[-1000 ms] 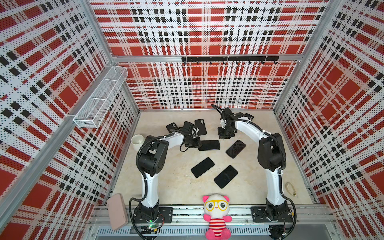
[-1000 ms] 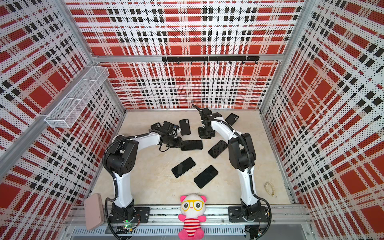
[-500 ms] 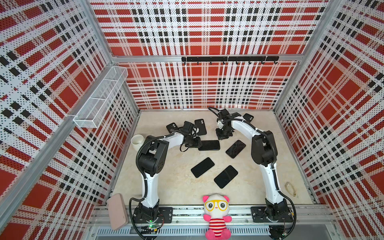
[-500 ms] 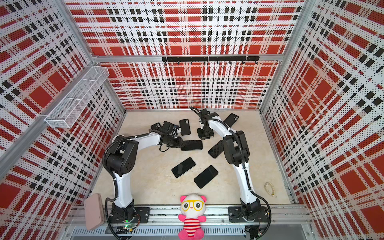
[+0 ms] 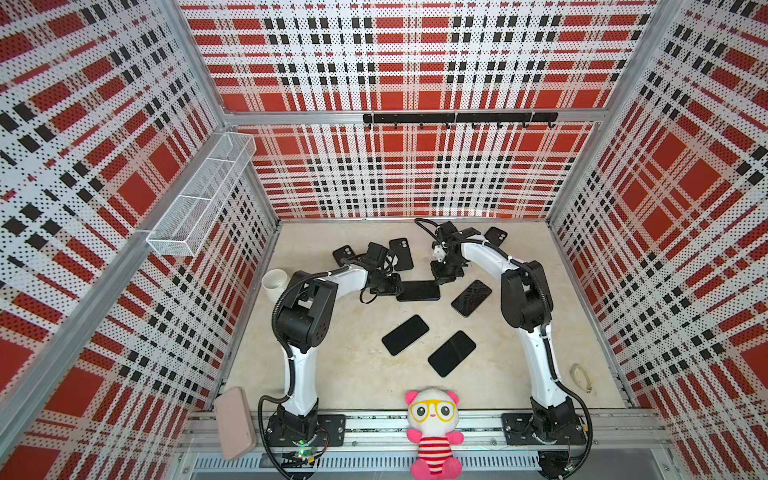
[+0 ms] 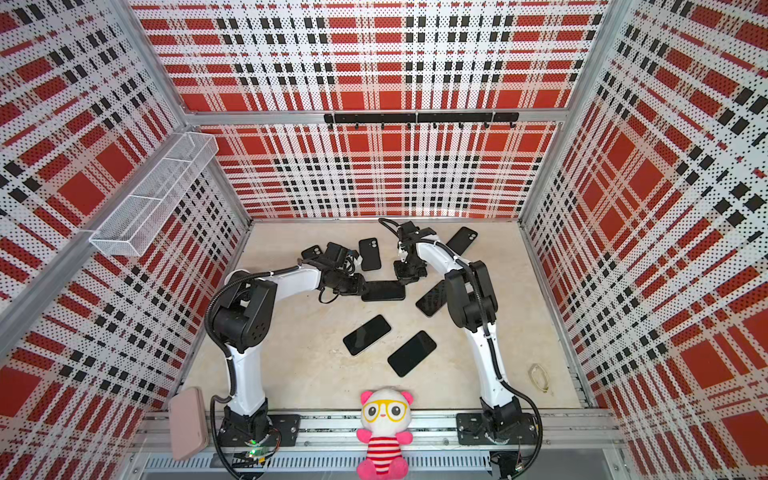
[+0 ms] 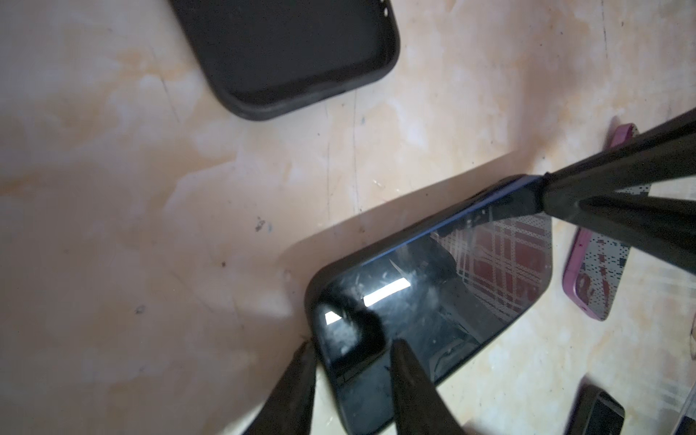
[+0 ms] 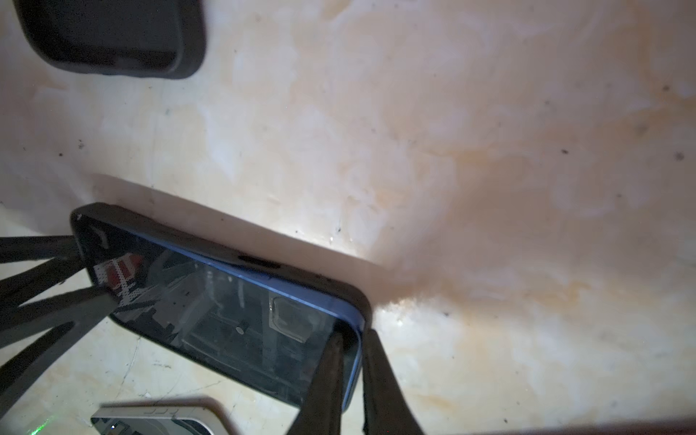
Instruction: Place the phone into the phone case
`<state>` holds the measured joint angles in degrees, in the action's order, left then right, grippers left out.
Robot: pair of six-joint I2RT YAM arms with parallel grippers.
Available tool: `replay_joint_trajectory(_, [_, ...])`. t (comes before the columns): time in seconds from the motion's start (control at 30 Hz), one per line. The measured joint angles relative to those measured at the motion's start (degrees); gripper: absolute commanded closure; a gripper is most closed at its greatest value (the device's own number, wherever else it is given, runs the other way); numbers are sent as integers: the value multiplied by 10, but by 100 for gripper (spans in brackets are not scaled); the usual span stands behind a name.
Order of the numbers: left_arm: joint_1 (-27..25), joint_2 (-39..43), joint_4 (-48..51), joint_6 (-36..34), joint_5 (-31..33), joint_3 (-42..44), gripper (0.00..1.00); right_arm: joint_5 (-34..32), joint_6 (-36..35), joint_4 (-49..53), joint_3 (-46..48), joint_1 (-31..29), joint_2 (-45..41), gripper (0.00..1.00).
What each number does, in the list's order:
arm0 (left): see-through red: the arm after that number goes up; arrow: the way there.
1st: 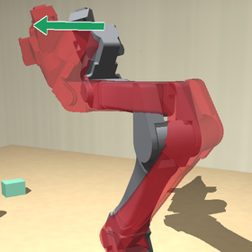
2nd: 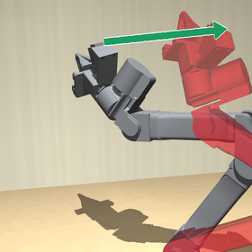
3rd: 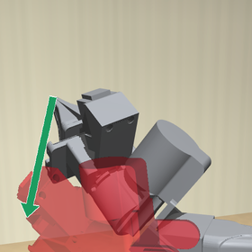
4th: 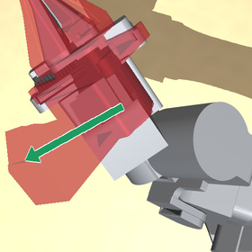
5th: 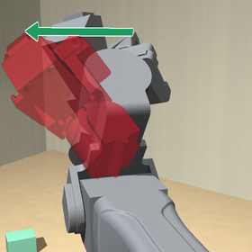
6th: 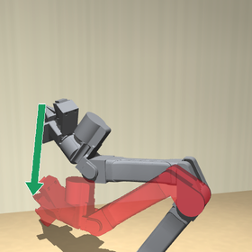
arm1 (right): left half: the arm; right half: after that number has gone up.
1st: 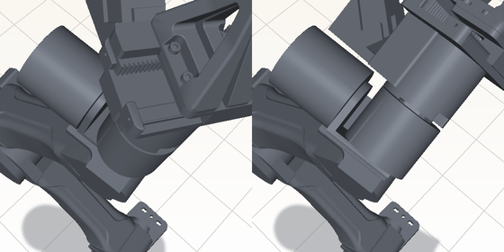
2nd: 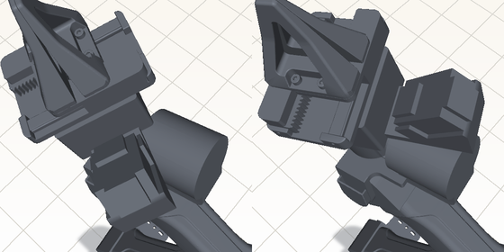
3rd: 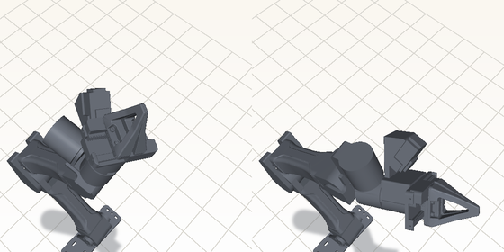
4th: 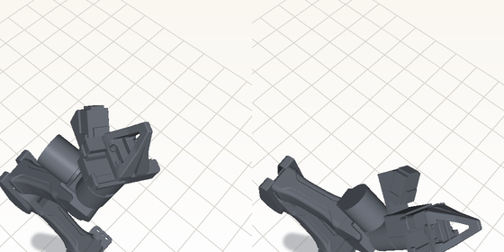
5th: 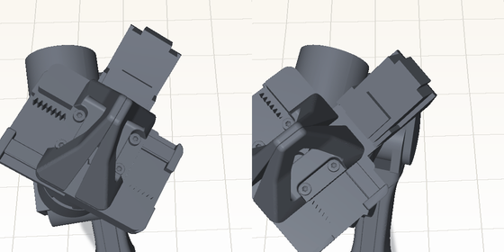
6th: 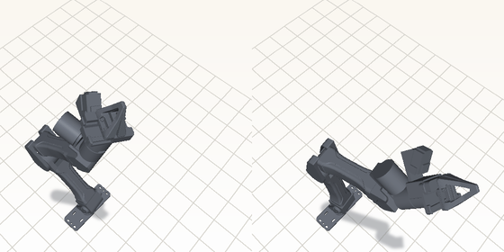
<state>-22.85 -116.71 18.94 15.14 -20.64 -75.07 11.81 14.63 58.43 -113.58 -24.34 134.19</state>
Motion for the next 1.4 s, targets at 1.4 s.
replay_joint_trajectory(1.4, [-5, 0, 3, -6, 21, -2, 64, -122, 87, -19, 32, -60, -15, 72])
